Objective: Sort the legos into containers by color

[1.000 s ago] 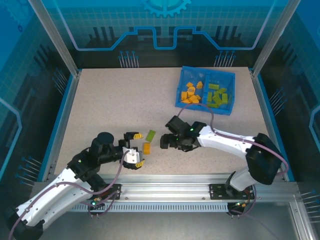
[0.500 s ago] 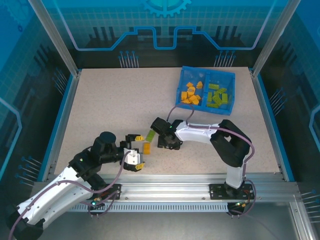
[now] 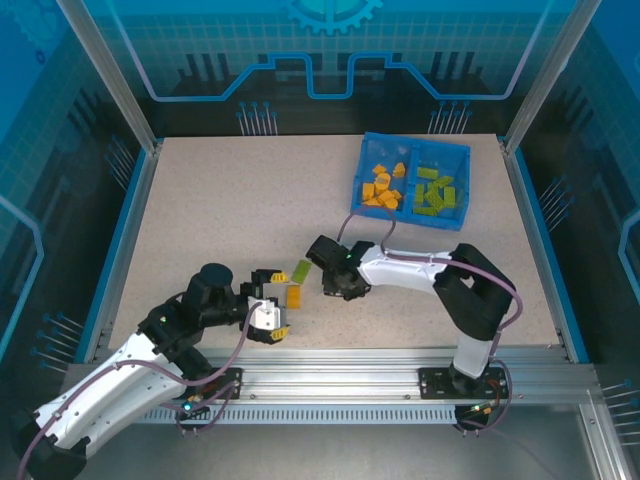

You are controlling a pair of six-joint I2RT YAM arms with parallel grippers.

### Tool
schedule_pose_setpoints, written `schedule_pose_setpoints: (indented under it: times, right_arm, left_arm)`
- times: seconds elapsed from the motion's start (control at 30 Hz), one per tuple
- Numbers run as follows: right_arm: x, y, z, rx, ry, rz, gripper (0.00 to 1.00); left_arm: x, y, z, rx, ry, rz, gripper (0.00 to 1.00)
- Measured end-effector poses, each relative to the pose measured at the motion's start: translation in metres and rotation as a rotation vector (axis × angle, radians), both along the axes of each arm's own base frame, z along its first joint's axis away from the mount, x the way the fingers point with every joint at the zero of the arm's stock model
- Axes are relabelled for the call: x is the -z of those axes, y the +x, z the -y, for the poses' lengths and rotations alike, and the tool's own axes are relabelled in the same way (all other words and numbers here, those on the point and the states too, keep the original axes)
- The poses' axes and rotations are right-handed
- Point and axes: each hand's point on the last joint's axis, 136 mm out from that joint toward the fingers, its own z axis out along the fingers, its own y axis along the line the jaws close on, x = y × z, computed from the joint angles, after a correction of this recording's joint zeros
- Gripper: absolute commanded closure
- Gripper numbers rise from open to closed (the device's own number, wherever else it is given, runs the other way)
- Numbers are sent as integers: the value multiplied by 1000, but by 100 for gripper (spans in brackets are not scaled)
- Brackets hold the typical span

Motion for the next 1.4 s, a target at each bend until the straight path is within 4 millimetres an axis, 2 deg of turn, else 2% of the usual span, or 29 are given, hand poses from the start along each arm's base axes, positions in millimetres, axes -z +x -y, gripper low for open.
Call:
schedule_pose_setpoints:
  times: [0.1, 0.2, 0.3, 0.4, 0.47, 0.53, 0.6, 0.73, 0.83, 0.9, 1.0, 1.1, 1.17, 1.23, 1.4]
  right_arm:
    - [-26, 4, 4, -9, 27, 72, 69]
    - [-61, 12, 13, -20, 50, 168, 69]
    - [-100, 29, 33, -8, 72, 273, 69]
    - [-132, 62, 77, 63, 98, 357, 69]
    - [-150, 89, 121, 143, 100, 414, 69]
    - [-159, 113, 166, 217, 73, 444, 69]
    - [-164, 138, 200, 265, 41, 451, 71]
    - [-162, 200, 249, 355, 84, 433, 72]
    - [-137, 240, 281, 422, 88, 393, 71]
    - [-116, 265, 289, 436, 77, 342, 70]
    - [-94, 302, 288, 427, 75, 303, 65]
    - [-77, 318, 287, 421, 66, 257, 55]
    - [-72, 321, 288, 427, 61, 235, 49]
    - [-73, 322, 289, 430, 54, 223, 45]
    - [-84, 314, 289, 430, 52, 212, 45]
  left_arm:
    - [-1, 0, 0, -2, -5, 3, 1]
    - [-10, 2, 1, -9, -35, 29, 1]
    - [-24, 7, 2, -32, -87, 62, 1]
    - [-33, 11, 3, -58, -124, 78, 1]
    - [-36, 14, 3, -73, -138, 78, 1]
    - [-39, 16, 2, -90, -154, 73, 1]
    - [-41, 18, 2, -102, -167, 67, 1]
    - [-45, 23, 0, -137, -187, 60, 1]
    - [-46, 26, -1, -167, -198, 54, 1]
    - [-46, 29, -3, -188, -204, 45, 1]
    - [-44, 32, -3, -217, -209, 16, 1]
    - [-39, 36, -3, -242, -200, -32, 1]
    - [-39, 40, -2, -264, -194, -72, 1]
    - [-42, 45, -2, -295, -198, -111, 1]
    - [-50, 65, -7, -420, -236, -222, 1]
